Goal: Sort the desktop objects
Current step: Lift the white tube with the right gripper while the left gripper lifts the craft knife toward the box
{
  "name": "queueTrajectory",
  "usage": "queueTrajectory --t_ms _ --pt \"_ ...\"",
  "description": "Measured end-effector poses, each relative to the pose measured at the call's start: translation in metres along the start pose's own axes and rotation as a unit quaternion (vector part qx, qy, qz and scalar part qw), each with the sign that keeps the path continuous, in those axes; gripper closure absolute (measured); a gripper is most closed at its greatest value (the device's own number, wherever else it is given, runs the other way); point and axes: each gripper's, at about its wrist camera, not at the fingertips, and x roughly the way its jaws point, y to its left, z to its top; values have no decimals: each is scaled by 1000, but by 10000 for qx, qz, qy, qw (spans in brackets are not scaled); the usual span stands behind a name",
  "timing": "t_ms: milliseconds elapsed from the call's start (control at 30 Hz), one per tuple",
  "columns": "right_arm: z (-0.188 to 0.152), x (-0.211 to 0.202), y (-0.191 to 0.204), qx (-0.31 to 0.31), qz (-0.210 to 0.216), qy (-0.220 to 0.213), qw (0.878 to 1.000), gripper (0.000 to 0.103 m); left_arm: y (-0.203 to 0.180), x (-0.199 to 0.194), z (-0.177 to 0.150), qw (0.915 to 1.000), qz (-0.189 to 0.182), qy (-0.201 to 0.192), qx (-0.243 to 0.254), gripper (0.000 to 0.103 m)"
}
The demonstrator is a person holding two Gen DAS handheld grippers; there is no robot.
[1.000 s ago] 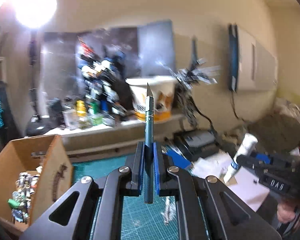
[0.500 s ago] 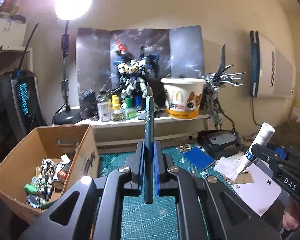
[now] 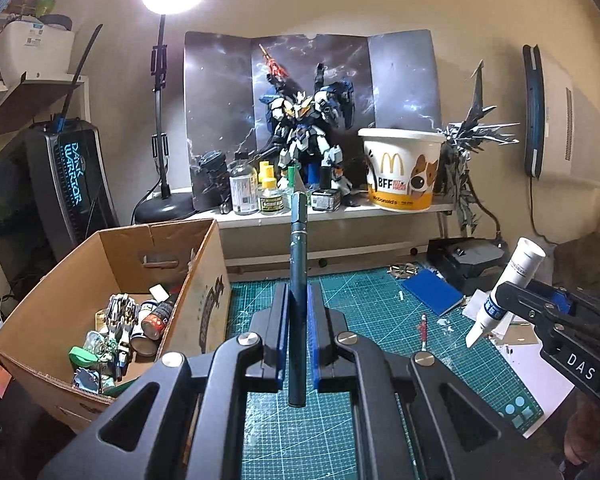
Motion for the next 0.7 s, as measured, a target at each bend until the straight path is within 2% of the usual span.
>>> queueTrajectory --t_ms 700 --pt "6 39 56 -411 615 158 9971 81 48 -5 -7 9986 489 73 -169 94"
